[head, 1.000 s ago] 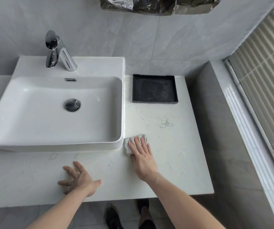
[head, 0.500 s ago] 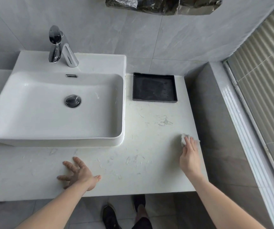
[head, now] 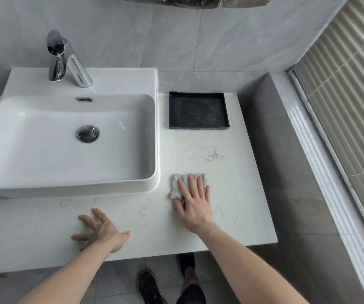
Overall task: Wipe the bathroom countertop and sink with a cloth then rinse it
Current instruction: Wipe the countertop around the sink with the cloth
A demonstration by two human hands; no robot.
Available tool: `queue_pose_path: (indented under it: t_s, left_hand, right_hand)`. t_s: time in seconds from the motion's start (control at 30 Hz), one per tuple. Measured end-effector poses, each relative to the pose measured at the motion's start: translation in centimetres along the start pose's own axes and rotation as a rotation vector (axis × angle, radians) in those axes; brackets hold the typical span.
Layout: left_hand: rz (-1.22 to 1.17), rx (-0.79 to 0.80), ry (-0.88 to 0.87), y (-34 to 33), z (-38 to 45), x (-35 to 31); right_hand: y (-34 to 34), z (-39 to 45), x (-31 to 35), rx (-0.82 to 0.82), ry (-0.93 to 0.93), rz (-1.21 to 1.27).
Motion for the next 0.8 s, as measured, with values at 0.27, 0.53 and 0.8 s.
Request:
queue_pose_path:
  t_s: [0.27, 0.53, 0.8]
  left_hand:
    - [-0.016, -0.002, -0.007, -0.1, 0.1, 0.0]
    - [-0.018, 0.021, 0.002, 0.0, 0.0, -0.1]
    - [0.017, 0.015, -0.009, -0.1, 0.1, 0.0]
  right_hand:
    - [8.7, -3.6, -14.0, -0.306, -0.286, 0.108]
    - [9.8, -1.6, -9.5, -0.408, -0.143, 0.354]
    - [-1.2, -0.2, 1.7, 0.029, 0.069, 0.038]
Point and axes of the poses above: each hand's wrist, its own z-axis towards the middle knuckle, its own y-axis out of the back of the hand, x = y × z, the point moved 6 cm from there along z, towards the middle knuckle, and after that the axes turned 14 degrees about z, right-handed, at the moved point
